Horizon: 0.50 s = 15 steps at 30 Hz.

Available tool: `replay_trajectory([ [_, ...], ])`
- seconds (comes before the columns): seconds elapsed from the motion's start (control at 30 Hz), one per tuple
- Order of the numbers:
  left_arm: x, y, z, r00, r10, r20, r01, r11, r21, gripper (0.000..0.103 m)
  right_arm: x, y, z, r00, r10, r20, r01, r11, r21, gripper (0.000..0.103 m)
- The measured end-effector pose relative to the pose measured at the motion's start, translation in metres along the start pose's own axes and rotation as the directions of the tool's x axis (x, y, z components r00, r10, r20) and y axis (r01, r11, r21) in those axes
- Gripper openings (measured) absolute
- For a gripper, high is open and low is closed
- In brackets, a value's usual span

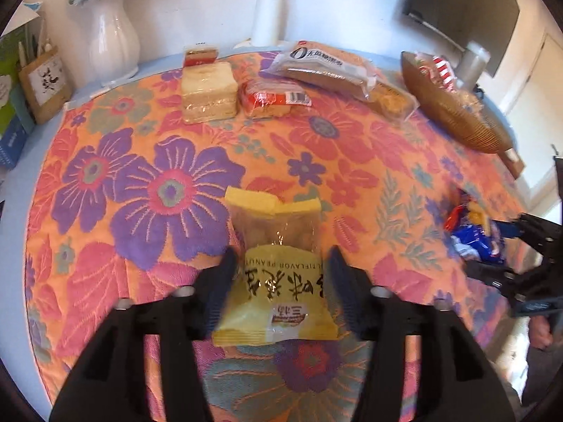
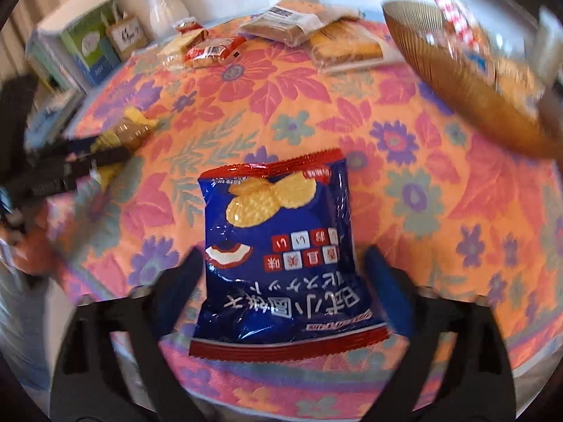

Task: Organize snacks
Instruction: 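Carry both packs to the amber bowl and open both tools to drop them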

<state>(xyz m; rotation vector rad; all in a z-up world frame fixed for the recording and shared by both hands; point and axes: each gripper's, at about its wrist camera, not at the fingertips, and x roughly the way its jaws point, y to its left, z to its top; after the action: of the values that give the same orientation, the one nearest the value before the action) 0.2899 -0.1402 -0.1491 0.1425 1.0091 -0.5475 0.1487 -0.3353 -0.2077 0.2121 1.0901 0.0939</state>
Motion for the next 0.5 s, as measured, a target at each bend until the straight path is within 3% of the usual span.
replay_trajectory([
  [0.03,0.002,0.002,-0.001,1.000,0.022,0.004,-0.022,1.000,-0.011,0.097,0.000,-0.003,0.000,1.000,0.020,0.003,-0.021,1.000,0.020,0.100],
  [0.13,0.008,0.007,-0.003,1.000,0.024,-0.003,-0.025,0.999,-0.038,0.095,0.000,-0.003,0.001,1.000,0.028,0.006,-0.028,0.999,0.039,0.100],
  [0.3,0.006,0.004,-0.006,0.994,0.110,0.008,-0.110,0.994,-0.029,0.068,0.005,0.007,0.000,0.998,-0.053,0.038,0.051,0.997,0.050,0.100],
  [0.33,0.005,0.001,-0.006,0.993,0.120,0.008,-0.119,0.993,-0.025,0.063,0.006,0.008,0.001,0.996,-0.082,0.047,0.079,0.995,0.056,0.088],
  [0.37,0.005,-0.002,-0.006,0.992,0.127,0.008,-0.127,0.992,-0.017,0.049,0.006,0.009,0.001,0.989,-0.133,0.061,0.130,0.990,0.059,0.069],
  [0.43,0.005,-0.010,-0.005,0.985,0.172,-0.004,-0.172,0.985,0.014,0.047,-0.001,0.016,0.000,0.976,-0.193,0.100,0.189,0.981,0.042,0.061],
  [0.5,0.004,-0.021,-0.002,0.973,0.230,-0.007,-0.230,0.972,0.041,0.040,-0.007,0.018,-0.001,0.976,-0.177,0.130,0.173,0.984,0.043,0.060],
])
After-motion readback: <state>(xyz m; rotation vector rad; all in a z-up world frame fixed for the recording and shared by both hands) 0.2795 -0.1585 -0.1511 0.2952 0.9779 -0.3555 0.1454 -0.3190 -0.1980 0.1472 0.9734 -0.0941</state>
